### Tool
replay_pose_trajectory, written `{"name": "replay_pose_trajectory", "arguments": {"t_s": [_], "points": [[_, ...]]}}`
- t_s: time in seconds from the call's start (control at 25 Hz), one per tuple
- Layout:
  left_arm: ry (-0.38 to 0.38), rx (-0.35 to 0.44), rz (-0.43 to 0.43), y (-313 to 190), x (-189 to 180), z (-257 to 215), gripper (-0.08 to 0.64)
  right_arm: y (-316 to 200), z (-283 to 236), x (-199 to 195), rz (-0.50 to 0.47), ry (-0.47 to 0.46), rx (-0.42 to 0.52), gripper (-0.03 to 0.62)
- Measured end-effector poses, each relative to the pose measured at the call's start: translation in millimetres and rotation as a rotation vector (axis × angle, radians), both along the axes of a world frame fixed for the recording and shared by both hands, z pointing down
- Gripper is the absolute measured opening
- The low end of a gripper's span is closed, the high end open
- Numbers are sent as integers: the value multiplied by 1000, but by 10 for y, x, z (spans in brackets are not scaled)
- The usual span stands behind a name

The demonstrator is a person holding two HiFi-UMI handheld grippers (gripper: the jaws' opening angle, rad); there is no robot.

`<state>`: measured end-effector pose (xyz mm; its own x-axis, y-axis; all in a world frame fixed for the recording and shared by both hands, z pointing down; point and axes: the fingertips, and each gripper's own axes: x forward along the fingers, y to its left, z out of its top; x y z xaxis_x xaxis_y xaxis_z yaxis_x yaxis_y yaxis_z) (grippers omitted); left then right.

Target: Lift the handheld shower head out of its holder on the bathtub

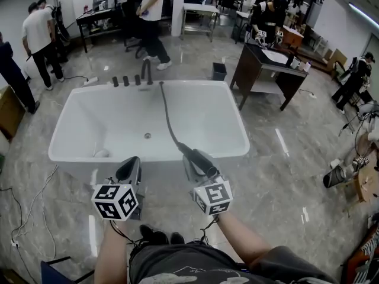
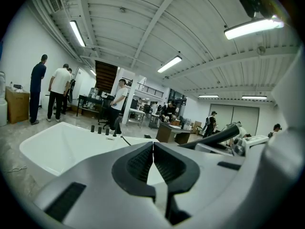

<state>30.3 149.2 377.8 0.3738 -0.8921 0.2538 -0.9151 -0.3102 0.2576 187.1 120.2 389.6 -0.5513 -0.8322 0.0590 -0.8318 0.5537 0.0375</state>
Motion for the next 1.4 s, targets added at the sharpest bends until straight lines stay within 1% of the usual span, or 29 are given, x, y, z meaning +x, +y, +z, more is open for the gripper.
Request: {"name": "replay_pose_trajectory", "arguments": {"t_s": [0.16, 0.44, 0.76, 1.4], "points": [[-4, -19, -4, 27, -6, 92, 15, -54, 145, 28, 24, 12, -35, 141], [-11, -40, -2, 24, -16, 169, 15, -77, 273, 68, 40, -2, -73, 141], [-15, -54, 4, 15, -14, 214, 15, -98, 349, 75, 46, 8, -90, 141], [-21, -53, 12, -37, -27, 194, 15, -167, 376, 29, 48, 15, -109, 141]]}}
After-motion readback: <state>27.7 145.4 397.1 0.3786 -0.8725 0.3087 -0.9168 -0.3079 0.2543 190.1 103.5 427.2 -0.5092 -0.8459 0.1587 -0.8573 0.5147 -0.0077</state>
